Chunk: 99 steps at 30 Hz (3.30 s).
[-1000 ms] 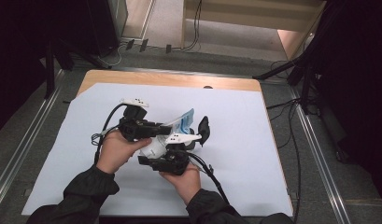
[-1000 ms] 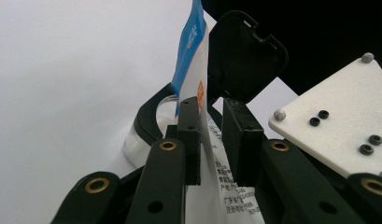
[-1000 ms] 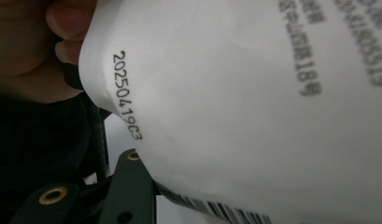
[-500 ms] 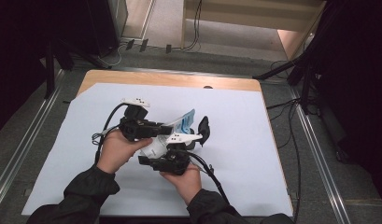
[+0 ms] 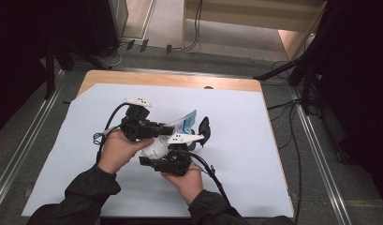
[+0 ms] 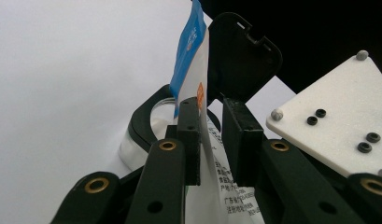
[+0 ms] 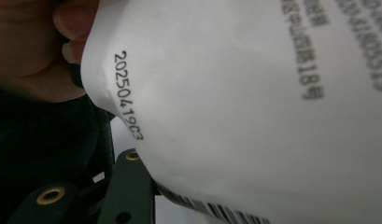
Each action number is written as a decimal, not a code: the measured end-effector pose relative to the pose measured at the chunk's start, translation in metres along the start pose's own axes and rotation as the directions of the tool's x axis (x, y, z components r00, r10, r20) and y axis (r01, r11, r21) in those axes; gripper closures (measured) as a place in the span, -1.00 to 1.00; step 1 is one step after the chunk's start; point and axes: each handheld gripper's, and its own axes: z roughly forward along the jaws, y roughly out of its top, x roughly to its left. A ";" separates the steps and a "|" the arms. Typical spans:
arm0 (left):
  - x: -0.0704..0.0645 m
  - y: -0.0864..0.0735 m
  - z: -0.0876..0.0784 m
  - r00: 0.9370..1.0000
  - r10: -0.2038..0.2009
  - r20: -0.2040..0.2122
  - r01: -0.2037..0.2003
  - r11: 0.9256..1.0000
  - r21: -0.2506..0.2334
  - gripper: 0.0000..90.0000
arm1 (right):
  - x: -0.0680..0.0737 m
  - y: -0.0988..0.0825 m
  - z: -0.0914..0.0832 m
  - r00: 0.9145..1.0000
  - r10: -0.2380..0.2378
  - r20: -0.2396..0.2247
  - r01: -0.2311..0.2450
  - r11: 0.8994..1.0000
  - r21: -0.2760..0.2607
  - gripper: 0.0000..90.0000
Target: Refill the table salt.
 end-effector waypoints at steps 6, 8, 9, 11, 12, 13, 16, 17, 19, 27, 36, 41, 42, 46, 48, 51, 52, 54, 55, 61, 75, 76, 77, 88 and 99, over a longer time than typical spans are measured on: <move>0.001 0.001 0.000 1.000 0.007 -0.007 -0.007 1.000 0.003 0.74 | 0.000 0.000 0.001 1.000 0.004 -0.002 -0.004 1.000 -0.006 0.34; 0.000 0.001 0.000 1.000 0.004 -0.005 -0.004 1.000 -0.002 0.75 | 0.000 0.000 0.001 1.000 0.004 0.000 -0.004 1.000 -0.007 0.34; 0.000 0.001 0.000 1.000 0.003 -0.004 -0.003 1.000 -0.002 0.75 | 0.000 0.000 0.001 1.000 0.004 0.000 -0.004 1.000 -0.008 0.35; -0.002 0.001 0.000 1.000 0.001 -0.007 -0.001 1.000 -0.002 0.77 | 0.000 0.000 0.001 1.000 0.006 -0.003 -0.006 1.000 -0.009 0.36; -0.002 0.001 0.000 1.000 0.003 -0.011 -0.003 1.000 -0.001 0.77 | 0.000 0.000 0.001 1.000 0.007 -0.002 -0.007 1.000 -0.010 0.36; -0.002 0.001 0.000 1.000 0.005 -0.012 -0.005 1.000 0.000 0.77 | 0.000 0.000 0.001 1.000 0.007 -0.003 -0.007 1.000 -0.008 0.36; -0.002 0.001 0.000 1.000 0.005 -0.008 -0.005 1.000 -0.003 0.77 | 0.000 0.000 0.001 1.000 0.006 -0.001 -0.006 1.000 -0.009 0.37; -0.002 0.001 0.000 1.000 0.005 -0.009 -0.005 1.000 -0.002 0.77 | 0.000 0.000 0.001 1.000 0.006 0.000 -0.006 1.000 -0.008 0.37; -0.001 0.001 0.000 1.000 0.003 -0.007 -0.004 1.000 0.000 0.76 | -0.001 0.000 0.001 1.000 0.008 -0.001 -0.008 1.000 -0.005 0.37; -0.001 0.000 0.000 1.000 0.003 -0.006 -0.003 1.000 -0.001 0.75 | -0.001 0.000 0.001 1.000 0.010 -0.001 -0.010 1.000 -0.004 0.37; -0.001 0.001 0.000 1.000 0.006 -0.005 -0.006 1.000 -0.002 0.76 | 0.000 0.000 0.000 1.000 0.009 -0.003 -0.009 1.000 -0.005 0.38; -0.001 0.001 0.000 1.000 0.004 -0.006 -0.004 1.000 -0.001 0.77 | 0.000 0.001 0.000 1.000 0.007 -0.003 -0.007 1.000 -0.005 0.38; -0.001 0.001 0.000 1.000 0.004 -0.005 -0.004 1.000 -0.001 0.77 | 0.000 0.001 0.000 1.000 0.007 -0.004 -0.007 1.000 -0.005 0.38; -0.002 0.001 0.000 1.000 0.005 -0.007 -0.005 1.000 -0.001 0.77 | 0.000 0.001 0.000 1.000 0.006 -0.005 -0.006 1.000 -0.005 0.38; -0.001 0.001 0.000 1.000 0.005 -0.005 -0.005 1.000 -0.002 0.77 | 0.000 0.001 0.000 1.000 0.007 -0.006 -0.007 1.000 -0.005 0.38; -0.001 0.001 0.000 1.000 0.003 -0.005 -0.003 1.000 0.002 0.76 | 0.000 0.001 0.000 1.000 0.010 -0.009 -0.010 1.000 -0.005 0.38; -0.001 0.001 0.000 1.000 0.004 -0.005 -0.004 1.000 0.001 0.76 | -0.001 0.001 0.000 1.000 0.010 -0.009 -0.010 1.000 -0.005 0.38; -0.002 0.001 0.000 1.000 0.003 -0.005 -0.003 1.000 -0.002 0.76 | -0.001 0.001 0.000 1.000 0.012 -0.011 -0.012 1.000 -0.007 0.38; -0.002 0.001 0.000 1.000 0.005 -0.007 -0.005 1.000 -0.001 0.76 | -0.001 0.001 0.000 1.000 0.012 -0.011 -0.012 1.000 -0.007 0.38; -0.002 0.002 -0.001 1.000 0.008 -0.007 -0.008 1.000 -0.002 0.76 | -0.001 0.001 0.000 1.000 0.014 -0.017 -0.014 1.000 -0.011 0.38; -0.006 0.002 0.000 0.997 0.049 -0.061 -0.048 0.999 0.006 0.98 | -0.001 0.002 -0.001 1.000 0.014 -0.007 -0.015 1.000 -0.007 0.37; -0.007 0.002 0.000 0.997 0.052 -0.065 -0.051 0.999 0.007 0.99 | -0.001 0.002 0.000 1.000 0.016 -0.008 -0.016 1.000 -0.007 0.37; -0.006 0.002 -0.001 0.996 0.055 -0.070 -0.055 0.998 0.010 1.00 | -0.001 0.001 0.000 1.000 0.018 -0.011 -0.018 1.000 -0.007 0.36; -0.004 0.002 -0.004 0.997 0.042 -0.070 -0.041 0.999 0.008 1.00 | 0.000 0.001 0.000 1.000 0.013 0.000 -0.013 1.000 -0.004 0.37; -0.004 0.002 -0.003 0.999 0.028 -0.027 -0.028 1.000 -0.003 0.88 | -0.002 0.001 -0.002 0.999 0.042 -0.034 -0.042 0.999 -0.016 0.39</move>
